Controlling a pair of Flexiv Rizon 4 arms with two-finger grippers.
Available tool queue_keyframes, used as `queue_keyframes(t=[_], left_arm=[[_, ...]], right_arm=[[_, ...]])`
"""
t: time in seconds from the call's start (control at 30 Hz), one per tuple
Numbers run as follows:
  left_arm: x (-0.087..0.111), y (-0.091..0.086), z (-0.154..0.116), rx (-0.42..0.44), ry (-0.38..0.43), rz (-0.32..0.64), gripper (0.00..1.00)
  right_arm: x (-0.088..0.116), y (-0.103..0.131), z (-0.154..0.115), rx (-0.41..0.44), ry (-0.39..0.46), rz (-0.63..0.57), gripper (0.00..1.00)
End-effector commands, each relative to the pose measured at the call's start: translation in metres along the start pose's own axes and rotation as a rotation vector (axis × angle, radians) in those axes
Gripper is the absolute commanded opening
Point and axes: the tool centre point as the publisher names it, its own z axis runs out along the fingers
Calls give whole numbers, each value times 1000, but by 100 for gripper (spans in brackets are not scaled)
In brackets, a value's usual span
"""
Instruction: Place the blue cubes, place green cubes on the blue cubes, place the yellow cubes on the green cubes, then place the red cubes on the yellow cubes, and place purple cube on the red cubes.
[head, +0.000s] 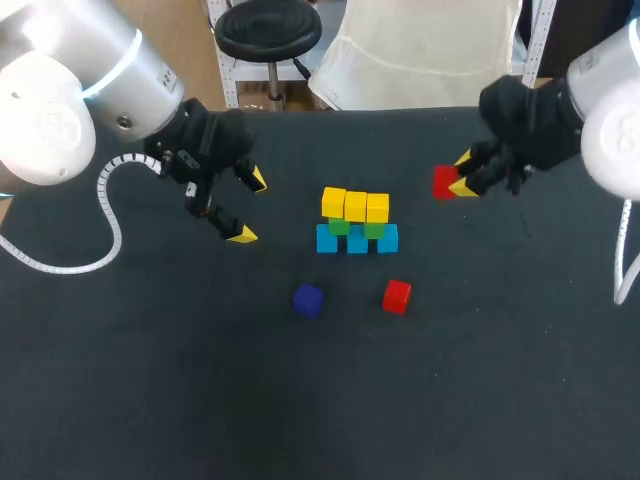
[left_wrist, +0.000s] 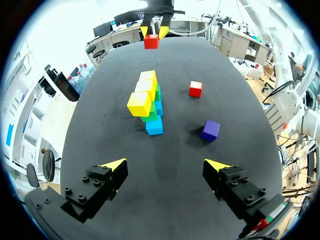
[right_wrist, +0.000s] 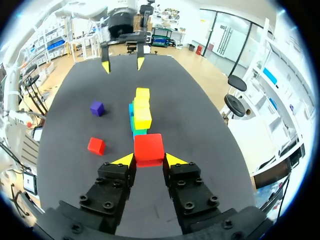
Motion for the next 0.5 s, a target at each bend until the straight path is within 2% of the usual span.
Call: queue_keyframes(t=[0.03,0.33,0.5], left_arm=[[1,1,0,2,0,2,100],[1,1,0,2,0,2,100],[1,1,0,2,0,2,100]], right_arm=[[-10,-5,7,-15,-16,4,0],[-42,3,43,-59,-62,-9,0],[-56,7,53,-72,-79,-14,0]])
